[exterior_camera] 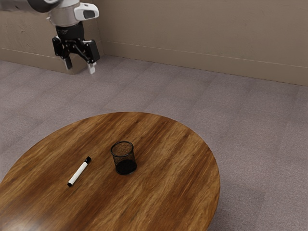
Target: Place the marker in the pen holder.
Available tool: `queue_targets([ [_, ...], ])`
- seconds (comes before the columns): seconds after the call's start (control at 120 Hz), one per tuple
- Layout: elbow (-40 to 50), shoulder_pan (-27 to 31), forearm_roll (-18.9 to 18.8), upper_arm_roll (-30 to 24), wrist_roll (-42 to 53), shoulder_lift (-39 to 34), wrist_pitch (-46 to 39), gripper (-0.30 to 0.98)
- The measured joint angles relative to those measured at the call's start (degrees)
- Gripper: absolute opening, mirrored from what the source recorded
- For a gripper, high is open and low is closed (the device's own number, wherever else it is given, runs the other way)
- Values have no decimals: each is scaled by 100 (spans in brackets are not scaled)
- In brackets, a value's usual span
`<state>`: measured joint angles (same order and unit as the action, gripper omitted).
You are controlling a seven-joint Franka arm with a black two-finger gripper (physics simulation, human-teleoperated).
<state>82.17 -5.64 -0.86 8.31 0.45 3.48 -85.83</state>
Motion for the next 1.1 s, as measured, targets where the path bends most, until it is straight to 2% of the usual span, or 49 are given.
queue_targets([
  [0.233,122,-28,-34,42,11,24,23,69],
  [0.45,2668,-251,-82,449,76,-235,-1306,69],
  [0.658,3964,10,-246,626,128,20,-2842,69],
  [0.908,4476,-4,-313,608,374,438,-4397,69],
  [1.1,4598,7,-281,610,598,774,-5052,69],
])
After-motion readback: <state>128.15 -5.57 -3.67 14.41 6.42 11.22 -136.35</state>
